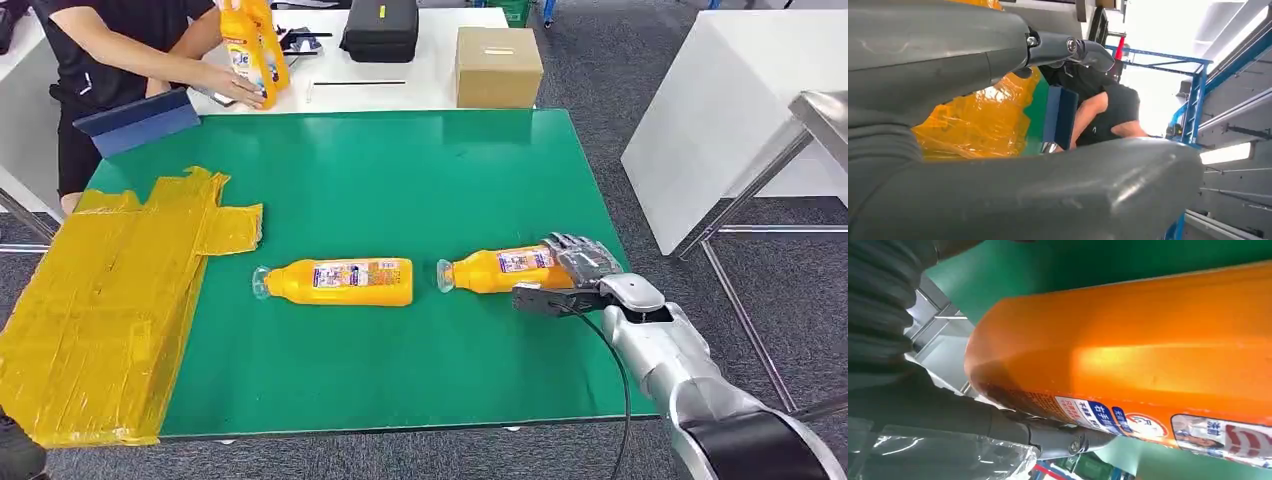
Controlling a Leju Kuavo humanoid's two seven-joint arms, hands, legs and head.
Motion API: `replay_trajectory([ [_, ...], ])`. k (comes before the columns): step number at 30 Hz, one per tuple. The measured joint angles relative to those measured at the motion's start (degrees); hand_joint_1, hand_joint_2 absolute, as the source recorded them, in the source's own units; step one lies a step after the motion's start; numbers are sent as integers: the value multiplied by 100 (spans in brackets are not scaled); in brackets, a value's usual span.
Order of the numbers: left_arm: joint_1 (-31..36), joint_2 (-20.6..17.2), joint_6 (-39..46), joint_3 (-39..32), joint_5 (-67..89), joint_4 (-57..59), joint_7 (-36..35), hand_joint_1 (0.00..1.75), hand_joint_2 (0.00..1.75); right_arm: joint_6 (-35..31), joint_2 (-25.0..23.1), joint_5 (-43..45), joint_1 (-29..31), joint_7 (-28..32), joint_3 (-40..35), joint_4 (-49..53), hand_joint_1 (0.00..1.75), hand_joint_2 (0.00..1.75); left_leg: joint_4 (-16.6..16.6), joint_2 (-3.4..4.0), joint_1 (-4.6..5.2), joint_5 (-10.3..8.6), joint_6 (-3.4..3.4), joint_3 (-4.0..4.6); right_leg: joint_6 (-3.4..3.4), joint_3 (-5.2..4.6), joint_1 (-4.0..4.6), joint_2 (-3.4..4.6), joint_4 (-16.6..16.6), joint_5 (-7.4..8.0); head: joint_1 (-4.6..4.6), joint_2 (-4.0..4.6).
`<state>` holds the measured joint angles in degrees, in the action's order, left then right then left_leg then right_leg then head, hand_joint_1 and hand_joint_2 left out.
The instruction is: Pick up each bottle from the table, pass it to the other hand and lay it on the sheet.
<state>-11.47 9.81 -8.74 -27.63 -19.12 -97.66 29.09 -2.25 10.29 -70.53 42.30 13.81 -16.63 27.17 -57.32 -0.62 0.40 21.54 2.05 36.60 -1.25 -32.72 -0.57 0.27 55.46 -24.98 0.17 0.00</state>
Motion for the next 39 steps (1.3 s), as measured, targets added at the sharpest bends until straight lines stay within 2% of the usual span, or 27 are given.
replay_trajectory([
  [1, -8, -2, 0, 0, 0, 0, 0, 0, 0, 0, -2, 2, 4, 0, -2, -15, 175, 175, 0, 0, 0, 0, 0, 0, 0, 1, 0, 0, 0, 0, 0, 0],
  [17, -89, 0, -55, -7, 50, -90, -109, 0, 0, -389, -57, 267, -133, -247, -98, -33, 175, 175, 0, 0, -1, -1, 2, -8, 0, 2, 0, -1, -1, 0, 0, 0],
  [32, 5, -17, -52, 9, 26, -90, -155, 0, 0, -396, 35, 286, -296, -332, -98, 238, 175, 175, -1, -1, 0, -1, 2, -13, 0, 6, -1, -1, -1, 0, 0, 0],
  [36, 12, -20, -74, 11, -13, -70, -153, 0, 0, -499, 149, 328, -338, -310, -103, 400, 175, 175, -1, -3, 2, -2, 2, -11, 0, 7, -4, -2, 0, 0, -2, 0],
  [39, 9, -22, -144, 7, -22, -48, -146, 0, 0, -518, 406, 424, -411, -299, -90, 818, 175, 175, -1, -7, 9, -7, 10, 8, -7, 2, -4, -5, 1, 5, 0, 0],
])
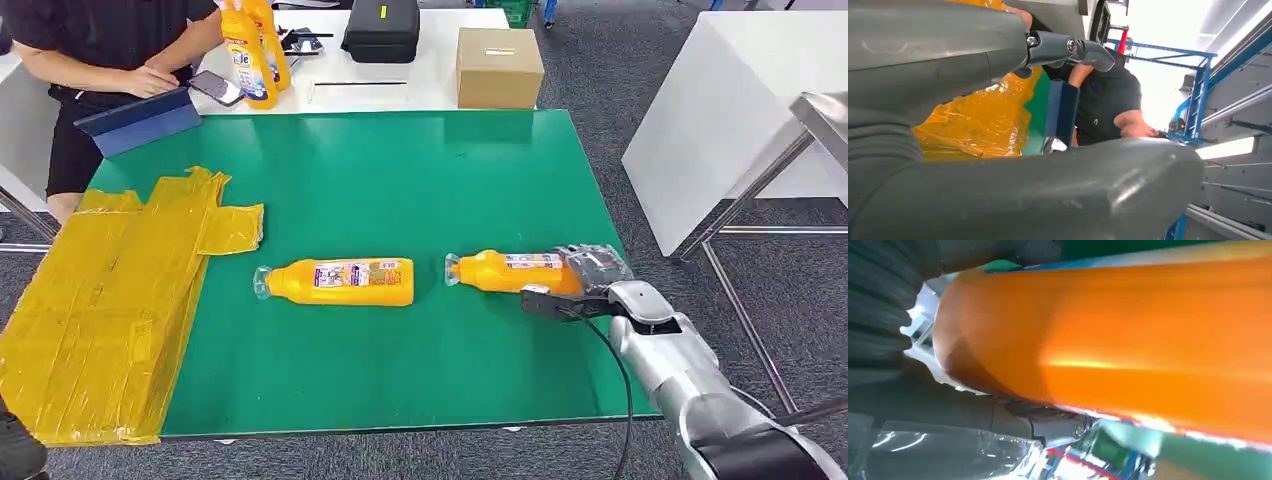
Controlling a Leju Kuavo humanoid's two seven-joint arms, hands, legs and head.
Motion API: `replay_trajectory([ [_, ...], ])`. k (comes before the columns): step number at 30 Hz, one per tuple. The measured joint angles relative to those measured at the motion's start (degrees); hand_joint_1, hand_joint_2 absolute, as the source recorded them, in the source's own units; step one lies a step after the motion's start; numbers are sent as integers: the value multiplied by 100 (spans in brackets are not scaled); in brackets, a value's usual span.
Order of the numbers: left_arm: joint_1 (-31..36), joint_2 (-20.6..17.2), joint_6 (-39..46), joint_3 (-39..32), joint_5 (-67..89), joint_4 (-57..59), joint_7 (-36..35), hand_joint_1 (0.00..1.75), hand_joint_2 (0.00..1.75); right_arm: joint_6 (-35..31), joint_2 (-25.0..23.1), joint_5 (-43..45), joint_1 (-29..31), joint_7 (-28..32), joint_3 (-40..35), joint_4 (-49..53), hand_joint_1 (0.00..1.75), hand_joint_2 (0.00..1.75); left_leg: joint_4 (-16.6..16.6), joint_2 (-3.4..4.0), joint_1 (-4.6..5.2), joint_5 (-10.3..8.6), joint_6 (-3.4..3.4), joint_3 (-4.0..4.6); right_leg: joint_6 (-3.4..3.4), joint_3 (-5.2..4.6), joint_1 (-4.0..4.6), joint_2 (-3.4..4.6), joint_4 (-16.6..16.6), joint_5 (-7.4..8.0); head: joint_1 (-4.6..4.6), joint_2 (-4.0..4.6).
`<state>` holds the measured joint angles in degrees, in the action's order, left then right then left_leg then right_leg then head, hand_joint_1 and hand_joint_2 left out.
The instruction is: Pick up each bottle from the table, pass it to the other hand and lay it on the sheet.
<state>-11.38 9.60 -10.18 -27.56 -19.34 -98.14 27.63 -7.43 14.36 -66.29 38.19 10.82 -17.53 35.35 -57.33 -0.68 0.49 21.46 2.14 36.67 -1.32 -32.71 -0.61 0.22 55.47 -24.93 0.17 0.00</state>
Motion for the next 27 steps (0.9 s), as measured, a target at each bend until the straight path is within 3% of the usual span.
replay_trajectory([
  [6, -3, 4, -129, -11, 201, 11, -52, 0, 0, 408, 492, -33, -298, -306, 312, 1914, 175, 175, -1, 4, 3, 0, 4, 6, -3, -7, 3, 2, 0, 1, 0, 0],
  [12, -16, 59, -238, -9, 489, 11, -96, 0, 0, 479, 506, -389, -740, -387, 647, 3449, 175, 175, 1, 3, 0, 4, 1, 14, -2, -12, 4, 1, 0, -1, 0, 0],
  [18, 262, 85, -311, 357, 702, 140, -315, 0, 0, 542, -98, -432, -735, -302, 594, 4327, 175, 175, 2, 12, -9, -4, -7, 12, 1, -20, 5, 6, 0, 1, -2, 0],
  [23, 600, 18, -584, 1369, 289, 439, -566, 0, 0, 284, -795, 35, -512, -315, 215, 4554, 175, 175, 1, 7, -12, -13, -8, 11, 1, -18, 6, 4, 4, 3, 0, 0],
  [27, 885, -87, -547, 2093, 86, 623, -610, 0, 0, 136, -1079, 310, -343, -477, -74, 4786, 175, 175, 1, 6, -7, -13, -8, 12, 1, -13, 6, 3, 5, 3, -2, 0],
])
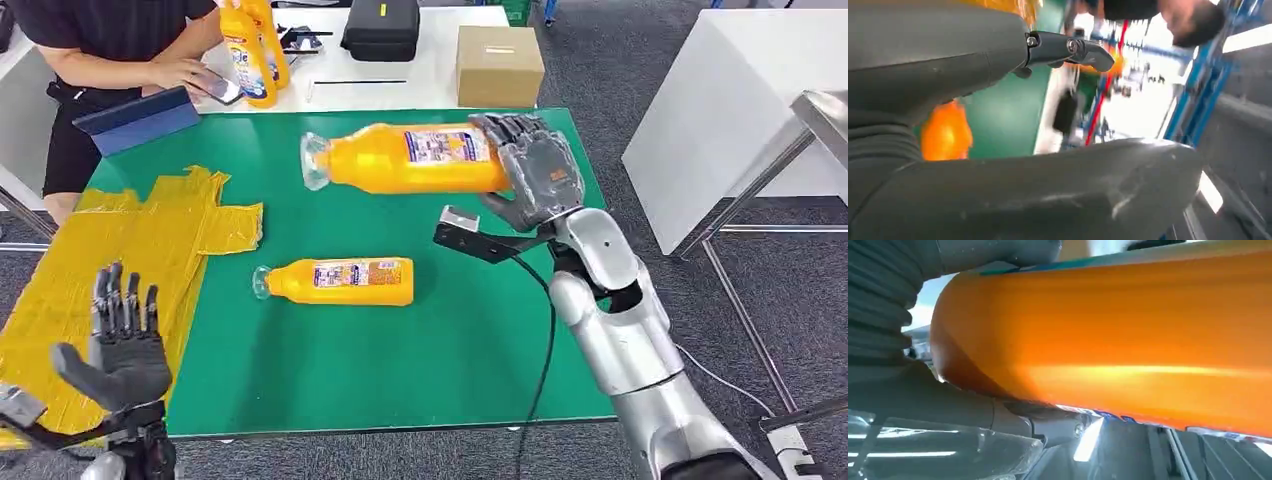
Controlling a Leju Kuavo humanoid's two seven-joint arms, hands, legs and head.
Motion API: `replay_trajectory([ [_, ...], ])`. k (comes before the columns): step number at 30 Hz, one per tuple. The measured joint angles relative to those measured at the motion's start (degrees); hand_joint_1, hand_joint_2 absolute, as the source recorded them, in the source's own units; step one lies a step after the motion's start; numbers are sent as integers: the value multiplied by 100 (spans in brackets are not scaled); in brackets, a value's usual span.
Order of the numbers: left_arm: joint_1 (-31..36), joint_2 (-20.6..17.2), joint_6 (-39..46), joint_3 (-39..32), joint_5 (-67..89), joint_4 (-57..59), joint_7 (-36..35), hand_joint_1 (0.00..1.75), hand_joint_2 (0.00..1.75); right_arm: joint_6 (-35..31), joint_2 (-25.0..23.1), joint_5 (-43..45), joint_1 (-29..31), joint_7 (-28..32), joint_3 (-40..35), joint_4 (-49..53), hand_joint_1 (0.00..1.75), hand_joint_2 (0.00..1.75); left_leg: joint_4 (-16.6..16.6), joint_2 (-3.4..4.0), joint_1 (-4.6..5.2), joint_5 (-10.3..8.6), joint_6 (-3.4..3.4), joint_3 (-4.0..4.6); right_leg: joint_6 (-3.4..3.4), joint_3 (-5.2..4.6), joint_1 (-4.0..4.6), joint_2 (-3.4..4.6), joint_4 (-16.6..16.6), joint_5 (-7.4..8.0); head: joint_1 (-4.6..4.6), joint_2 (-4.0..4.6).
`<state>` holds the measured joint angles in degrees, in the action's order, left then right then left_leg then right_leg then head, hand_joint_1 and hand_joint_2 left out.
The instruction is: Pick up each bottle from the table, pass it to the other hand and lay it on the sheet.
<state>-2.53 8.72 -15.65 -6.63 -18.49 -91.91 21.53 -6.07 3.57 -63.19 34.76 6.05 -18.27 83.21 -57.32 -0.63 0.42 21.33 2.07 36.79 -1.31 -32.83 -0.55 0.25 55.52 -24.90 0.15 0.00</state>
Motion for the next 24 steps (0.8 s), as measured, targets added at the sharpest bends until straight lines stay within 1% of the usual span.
replay_trajectory([
  [7, 268, -88, -17, 626, -55, 144, -11, 0, 0, -372, -372, 352, 16, 15, -166, 153, 175, 175, 0, 0, 10, 2, 2, 6, -1, -2, 0, 0, -1, -1, 4, 0],
  [15, 381, -114, -50, 847, -64, 265, -13, 0, 0, -407, -575, 523, 15, 35, -262, 162, 175, 175, 0, 1, 9, 2, 2, 5, -1, -4, -1, 0, -2, -1, 2, 0],
  [16, 426, -112, -52, 888, -66, 299, -11, 0, 175, -441, -629, 592, 14, 46, -267, 130, 175, 175, 0, 1, 8, 2, 2, 5, -1, -5, -1, 0, -2, -1, 2, 0],
  [24, 786, -112, 74, 1135, -239, 512, 17, 0, 175, -647, -1039, 1220, -69, 227, -378, -450, 175, 175, 0, 2, 3, 1, 1, 5, -1, -7, 0, 1, 0, 0, 2, 0],
])
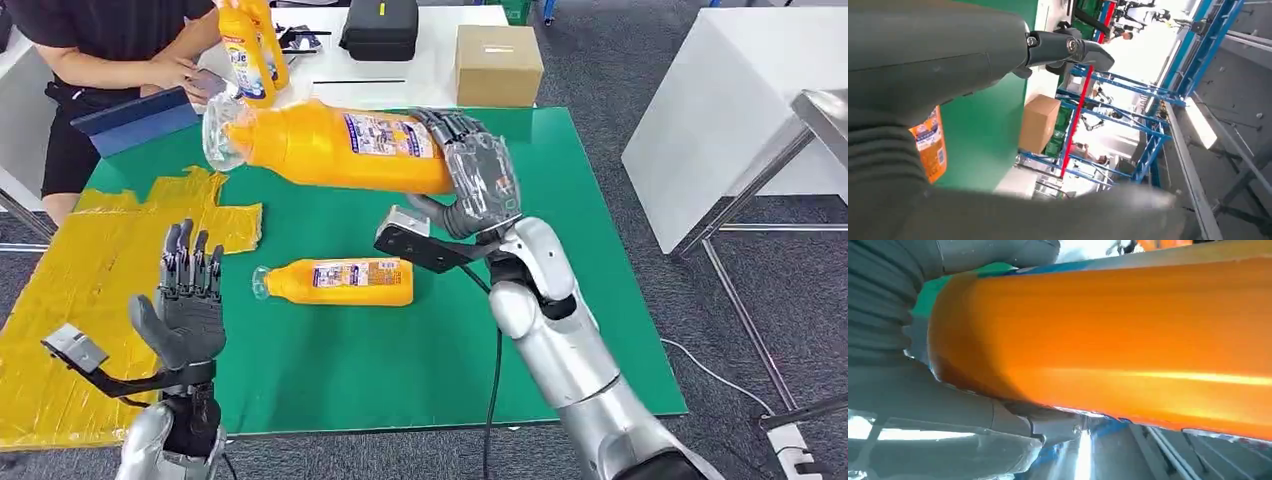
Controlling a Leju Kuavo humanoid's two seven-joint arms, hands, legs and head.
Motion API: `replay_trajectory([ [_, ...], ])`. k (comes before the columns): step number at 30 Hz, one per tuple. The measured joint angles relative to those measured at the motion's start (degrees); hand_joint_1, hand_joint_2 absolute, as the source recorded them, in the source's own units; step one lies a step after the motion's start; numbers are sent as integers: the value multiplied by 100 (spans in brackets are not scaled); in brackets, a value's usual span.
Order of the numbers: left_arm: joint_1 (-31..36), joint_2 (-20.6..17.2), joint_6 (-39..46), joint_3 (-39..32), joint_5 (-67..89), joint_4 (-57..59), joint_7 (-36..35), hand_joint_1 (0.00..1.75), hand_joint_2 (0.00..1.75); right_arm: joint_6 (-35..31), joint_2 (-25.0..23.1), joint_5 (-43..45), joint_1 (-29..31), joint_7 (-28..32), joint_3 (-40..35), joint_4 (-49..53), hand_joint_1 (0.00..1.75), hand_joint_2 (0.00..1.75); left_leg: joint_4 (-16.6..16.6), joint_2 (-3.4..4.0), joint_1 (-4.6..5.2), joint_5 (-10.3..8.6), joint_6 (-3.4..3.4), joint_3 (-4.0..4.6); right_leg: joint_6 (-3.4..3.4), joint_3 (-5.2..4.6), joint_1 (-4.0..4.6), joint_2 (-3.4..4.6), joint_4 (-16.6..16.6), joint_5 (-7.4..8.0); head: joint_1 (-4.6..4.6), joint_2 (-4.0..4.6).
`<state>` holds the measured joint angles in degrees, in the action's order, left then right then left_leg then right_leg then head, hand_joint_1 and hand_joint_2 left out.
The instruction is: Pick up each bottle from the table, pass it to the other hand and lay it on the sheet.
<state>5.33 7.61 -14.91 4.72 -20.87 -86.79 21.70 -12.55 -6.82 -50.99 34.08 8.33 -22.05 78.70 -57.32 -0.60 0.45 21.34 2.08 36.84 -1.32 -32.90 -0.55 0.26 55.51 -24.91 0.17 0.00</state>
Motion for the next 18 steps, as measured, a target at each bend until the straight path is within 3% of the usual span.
replay_trajectory([
  [8, 340, 107, 444, 323, 234, 216, 96, 0, 175, -4, -494, 321, 62, 20, -22, -819, 175, 175, 0, 0, 0, 0, 0, 1, 0, -1, 0, 0, 0, 0, 0, 0],
  [18, 565, 280, 577, 581, 332, 393, 63, 0, 175, 26, -740, 373, 92, -15, -22, -1470, 175, 175, -1, -1, 3, 0, 0, 2, 0, 0, 0, 0, 0, 0, 2, 0],
])
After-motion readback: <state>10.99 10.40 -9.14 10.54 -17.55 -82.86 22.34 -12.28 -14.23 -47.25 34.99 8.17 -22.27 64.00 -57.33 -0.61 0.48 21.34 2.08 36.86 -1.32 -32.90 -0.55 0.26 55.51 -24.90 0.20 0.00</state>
